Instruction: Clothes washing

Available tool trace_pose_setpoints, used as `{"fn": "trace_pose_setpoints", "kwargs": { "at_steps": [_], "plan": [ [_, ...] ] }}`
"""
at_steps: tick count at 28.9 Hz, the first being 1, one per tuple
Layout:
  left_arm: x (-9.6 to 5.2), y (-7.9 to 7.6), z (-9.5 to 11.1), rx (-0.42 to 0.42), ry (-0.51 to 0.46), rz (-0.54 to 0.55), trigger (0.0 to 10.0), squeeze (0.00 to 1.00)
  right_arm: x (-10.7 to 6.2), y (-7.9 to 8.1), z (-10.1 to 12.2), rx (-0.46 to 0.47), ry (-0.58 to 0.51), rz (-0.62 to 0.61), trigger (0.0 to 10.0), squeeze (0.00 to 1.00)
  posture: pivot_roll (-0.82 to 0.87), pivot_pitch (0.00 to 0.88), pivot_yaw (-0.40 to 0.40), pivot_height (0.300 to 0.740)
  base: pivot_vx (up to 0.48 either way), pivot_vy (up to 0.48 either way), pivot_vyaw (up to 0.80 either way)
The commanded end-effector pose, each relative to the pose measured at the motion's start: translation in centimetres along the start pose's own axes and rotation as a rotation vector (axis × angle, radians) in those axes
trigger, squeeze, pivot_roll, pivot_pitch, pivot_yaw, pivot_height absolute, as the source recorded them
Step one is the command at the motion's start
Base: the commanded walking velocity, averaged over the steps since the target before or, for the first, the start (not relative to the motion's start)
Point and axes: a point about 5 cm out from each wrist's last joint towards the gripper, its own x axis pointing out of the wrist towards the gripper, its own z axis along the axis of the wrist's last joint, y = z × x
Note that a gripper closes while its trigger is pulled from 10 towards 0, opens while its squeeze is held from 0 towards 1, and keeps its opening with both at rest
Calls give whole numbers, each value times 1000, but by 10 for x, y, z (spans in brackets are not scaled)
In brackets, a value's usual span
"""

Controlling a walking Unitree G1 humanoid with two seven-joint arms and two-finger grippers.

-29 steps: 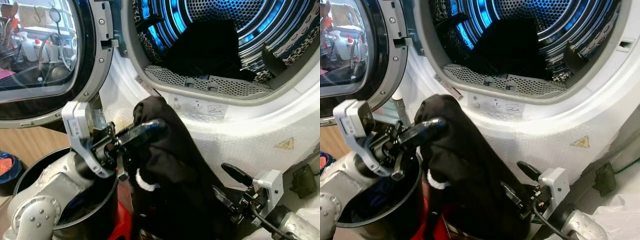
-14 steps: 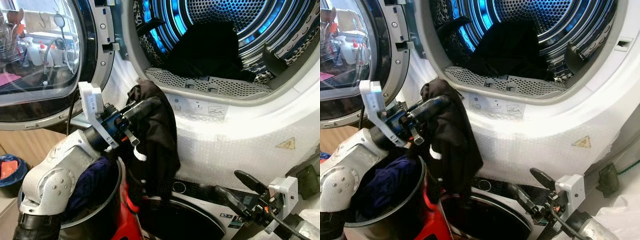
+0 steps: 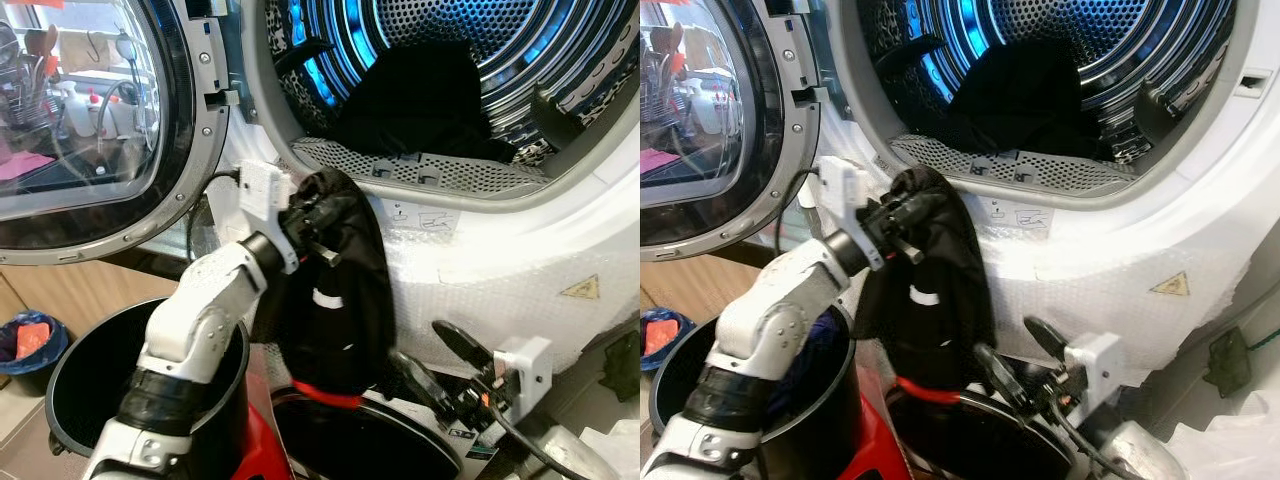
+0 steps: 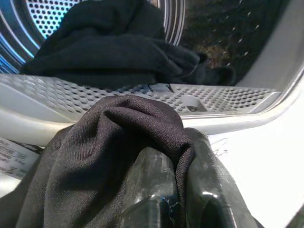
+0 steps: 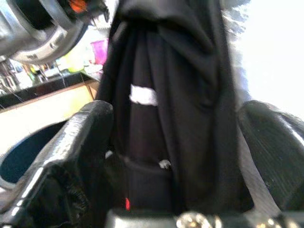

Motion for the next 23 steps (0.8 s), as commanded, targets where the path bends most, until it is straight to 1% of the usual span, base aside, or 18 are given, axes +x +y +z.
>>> {"fn": "trace_pose_setpoints", "kwargs": {
  "at_steps": [1, 3, 4, 5, 9, 10, 12, 13, 15, 19, 21, 23],
  "plan": [
    [9, -5, 6, 37, -24, -6, 10000, 0, 3, 2, 6, -45, -4, -30, 10000, 0, -72, 9, 35, 740, 0, 0, 0],
    [15, -10, 6, 22, -31, -26, 10000, 0, 6, 0, 6, -80, -4, -91, 10000, 0, -70, 8, 36, 740, 0, 0, 0],
    [20, -16, 7, 17, -44, -45, 10000, 0, 8, 0, 5, -56, 5, -104, 10000, 0, -69, 8, 39, 740, 0, 0, 0],
    [23, -20, 8, 19, -52, -57, 10000, 0, 9, 0, 3, -53, 14, -125, 10000, 0, -69, 6, 40, 740, 0, 0, 0],
    [29, -28, 10, -1, -68, -85, 10000, 0, 12, -5, -4, -62, 44, -190, 10000, 0, -68, 4, 43, 740, 0, 0, 0],
    [33, -32, 10, -10, -72, -98, 10000, 0, 12, -10, -11, -68, 79, -249, 10000, 0, -67, 2, 46, 740, 0, 0, 0],
    [36, -37, 9, -16, -76, -115, 10000, 0, 14, -11, -15, -69, 95, -282, 10000, 0, -66, 0, 49, 740, 0, 0, 0],
    [38, -40, 8, -21, -78, -127, 10000, 0, 16, -8, -16, -58, 93, -281, 10000, 0, -65, 0, 52, 740, 0, 0, 0],
    [39, -42, 8, -22, -79, -130, 10000, 0, 18, -5, -17, -55, 89, -267, 10000, 0, -65, 0, 52, 740, 0, 0, 0],
    [42, -49, 7, -43, -82, -164, 10000, 0, 25, -3, -18, -65, 97, -304, 10000, 0, -66, 0, 54, 740, 0, 0, 0],
    [44, -55, 7, -42, -86, -182, 10000, 0, 31, 3, -14, -48, 66, -277, 10000, 0, -67, 0, 56, 740, 0, 0, 0],
    [46, -59, 7, -48, -88, -197, 10000, 0, 35, 5, -13, -42, 56, -276, 10000, 0, -67, 0, 55, 740, 0, 0, 0]
  ]
}}
